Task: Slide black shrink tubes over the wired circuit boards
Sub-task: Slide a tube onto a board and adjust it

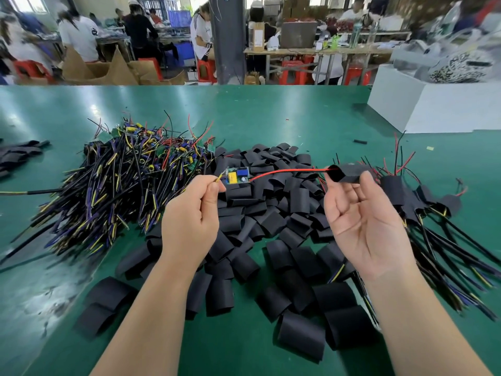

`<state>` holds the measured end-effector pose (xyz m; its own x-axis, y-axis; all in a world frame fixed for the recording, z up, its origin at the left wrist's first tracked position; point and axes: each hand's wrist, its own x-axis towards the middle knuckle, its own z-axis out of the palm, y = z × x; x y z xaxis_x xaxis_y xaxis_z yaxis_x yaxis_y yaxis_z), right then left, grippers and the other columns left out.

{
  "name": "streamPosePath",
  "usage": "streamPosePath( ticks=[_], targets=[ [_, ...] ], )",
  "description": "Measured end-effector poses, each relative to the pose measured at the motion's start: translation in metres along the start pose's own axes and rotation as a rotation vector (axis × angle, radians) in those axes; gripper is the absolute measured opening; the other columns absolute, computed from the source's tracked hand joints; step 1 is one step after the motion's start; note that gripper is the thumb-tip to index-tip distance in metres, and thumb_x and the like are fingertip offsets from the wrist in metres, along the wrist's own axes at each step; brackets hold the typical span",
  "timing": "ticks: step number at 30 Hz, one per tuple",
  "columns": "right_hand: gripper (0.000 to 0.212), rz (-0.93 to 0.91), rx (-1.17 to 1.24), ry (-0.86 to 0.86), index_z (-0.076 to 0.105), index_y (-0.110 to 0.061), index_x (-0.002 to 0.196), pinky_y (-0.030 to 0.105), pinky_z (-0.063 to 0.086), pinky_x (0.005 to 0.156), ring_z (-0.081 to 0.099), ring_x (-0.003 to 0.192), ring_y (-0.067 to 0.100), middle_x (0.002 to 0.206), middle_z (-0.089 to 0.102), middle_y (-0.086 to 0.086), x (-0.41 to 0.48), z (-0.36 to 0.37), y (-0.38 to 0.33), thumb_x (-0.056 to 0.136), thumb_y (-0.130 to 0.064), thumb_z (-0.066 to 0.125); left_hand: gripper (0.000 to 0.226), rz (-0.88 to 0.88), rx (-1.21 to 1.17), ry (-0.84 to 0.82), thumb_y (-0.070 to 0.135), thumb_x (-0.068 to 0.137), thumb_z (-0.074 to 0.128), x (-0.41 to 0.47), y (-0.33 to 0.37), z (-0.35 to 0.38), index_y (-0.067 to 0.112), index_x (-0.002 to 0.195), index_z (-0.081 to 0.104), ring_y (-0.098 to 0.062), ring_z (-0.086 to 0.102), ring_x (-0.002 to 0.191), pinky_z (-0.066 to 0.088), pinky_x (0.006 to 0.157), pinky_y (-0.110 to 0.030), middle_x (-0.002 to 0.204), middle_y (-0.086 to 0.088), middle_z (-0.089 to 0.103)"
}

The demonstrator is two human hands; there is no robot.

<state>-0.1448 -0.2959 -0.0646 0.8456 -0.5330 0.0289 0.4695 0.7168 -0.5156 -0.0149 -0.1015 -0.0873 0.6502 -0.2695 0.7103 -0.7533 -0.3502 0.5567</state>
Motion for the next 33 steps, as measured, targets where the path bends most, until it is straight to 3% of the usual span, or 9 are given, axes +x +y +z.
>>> streamPosePath(
  ticks=[4, 8, 11, 14, 17, 22, 26, 29, 33],
  targets=[
    [0.027, 0.057, -0.088, -0.091, 0.063, -0.016, 0.107, 0.022, 0.055, 0.074, 0.069, 0.087, 0.01, 0.094, 0.072, -0.001, -0.001, 0.0, 0.014, 0.08, -0.017, 0.062, 0.021, 0.027, 0.042, -0.11, 0.026, 0.099, 0.042, -0.006, 0.011, 0.008, 0.023, 0.092, 0.062, -0.014, 0.037, 0.043, 0.027, 0.041, -0.026, 0.047, 0.004, 0.04],
    [0.021, 0.104, -0.206, -0.089, 0.073, -0.023, 0.094, 0.023, 0.055, 0.073, 0.067, 0.092, 0.012, 0.105, 0.071, 0.001, -0.004, 0.004, 0.03, 0.078, -0.013, 0.063, 0.021, 0.028, 0.021, -0.198, 0.027, 0.098, 0.042, -0.011, 0.023, 0.017, 0.023, 0.092, 0.062, -0.006, 0.039, 0.044, 0.02, 0.045, -0.015, 0.051, 0.011, 0.045],
    [0.016, 0.091, -0.235, -0.086, 0.069, -0.018, 0.09, 0.022, 0.054, 0.072, 0.068, 0.088, 0.011, 0.107, 0.071, 0.0, -0.003, 0.005, 0.029, 0.077, -0.013, 0.062, 0.022, 0.016, -0.018, -0.23, 0.027, 0.098, 0.041, -0.012, 0.024, 0.017, 0.023, 0.092, 0.061, -0.007, 0.038, 0.044, 0.02, 0.046, -0.013, 0.055, 0.012, 0.047],
    [0.021, 0.107, -0.245, -0.141, 0.074, -0.02, 0.089, 0.023, 0.055, 0.073, 0.07, 0.086, 0.012, 0.103, 0.073, 0.002, -0.002, 0.004, 0.025, 0.077, -0.009, 0.06, 0.021, 0.011, -0.038, -0.235, 0.026, 0.098, 0.041, -0.012, 0.024, 0.016, 0.024, 0.091, 0.061, -0.009, 0.037, 0.043, 0.019, 0.046, -0.013, 0.049, 0.008, 0.041],
    [0.031, 0.111, -0.272, -0.225, 0.076, -0.025, 0.093, 0.025, 0.055, 0.078, 0.069, 0.092, 0.012, 0.109, 0.072, 0.001, -0.003, 0.001, 0.022, 0.078, -0.005, 0.056, 0.021, 0.017, -0.044, -0.258, 0.025, 0.099, 0.041, -0.012, 0.023, 0.017, 0.025, 0.089, 0.06, -0.007, 0.038, 0.043, 0.02, 0.045, -0.013, 0.056, 0.015, 0.048],
    [0.034, 0.037, -0.421, -0.274, 0.07, -0.021, 0.102, 0.028, 0.056, 0.076, 0.069, 0.087, 0.015, 0.111, 0.071, 0.005, -0.001, -0.002, 0.02, 0.073, -0.004, 0.065, 0.02, 0.002, -0.118, -0.283, 0.028, 0.099, 0.038, -0.012, 0.02, 0.02, 0.031, 0.087, 0.054, -0.01, 0.034, 0.042, 0.02, 0.045, -0.016, 0.052, 0.007, 0.042],
    [0.033, 0.008, -0.437, -0.301, 0.074, -0.025, 0.096, 0.026, 0.055, 0.076, 0.068, 0.086, 0.013, 0.112, 0.07, 0.001, -0.001, -0.002, 0.016, 0.075, -0.002, 0.063, 0.023, -0.002, -0.199, -0.272, 0.035, 0.1, 0.035, -0.012, 0.018, 0.022, 0.031, 0.086, 0.052, -0.017, 0.036, 0.045, 0.031, 0.044, -0.034, 0.055, -0.003, 0.041],
    [0.033, 0.011, -0.415, -0.331, 0.073, -0.027, 0.097, 0.028, 0.056, 0.077, 0.067, 0.088, 0.014, 0.115, 0.069, 0.0, -0.002, -0.002, 0.013, 0.076, -0.002, 0.064, 0.023, -0.006, -0.209, -0.272, 0.038, 0.099, 0.033, -0.012, 0.019, 0.022, 0.032, 0.086, 0.051, -0.018, 0.035, 0.045, 0.029, 0.044, -0.032, 0.059, -0.005, 0.042],
    [0.039, 0.002, -0.494, -0.283, 0.074, -0.028, 0.095, 0.027, 0.055, 0.073, 0.052, 0.095, 0.03, 0.105, 0.045, 0.018, -0.004, 0.001, 0.017, 0.059, -0.014, 0.078, 0.023, -0.03, -0.246, -0.272, 0.038, 0.098, 0.034, -0.011, 0.02, 0.022, 0.031, 0.085, 0.052, -0.019, 0.034, 0.046, 0.028, 0.044, -0.034, 0.058, -0.005, 0.041]
  ],
)
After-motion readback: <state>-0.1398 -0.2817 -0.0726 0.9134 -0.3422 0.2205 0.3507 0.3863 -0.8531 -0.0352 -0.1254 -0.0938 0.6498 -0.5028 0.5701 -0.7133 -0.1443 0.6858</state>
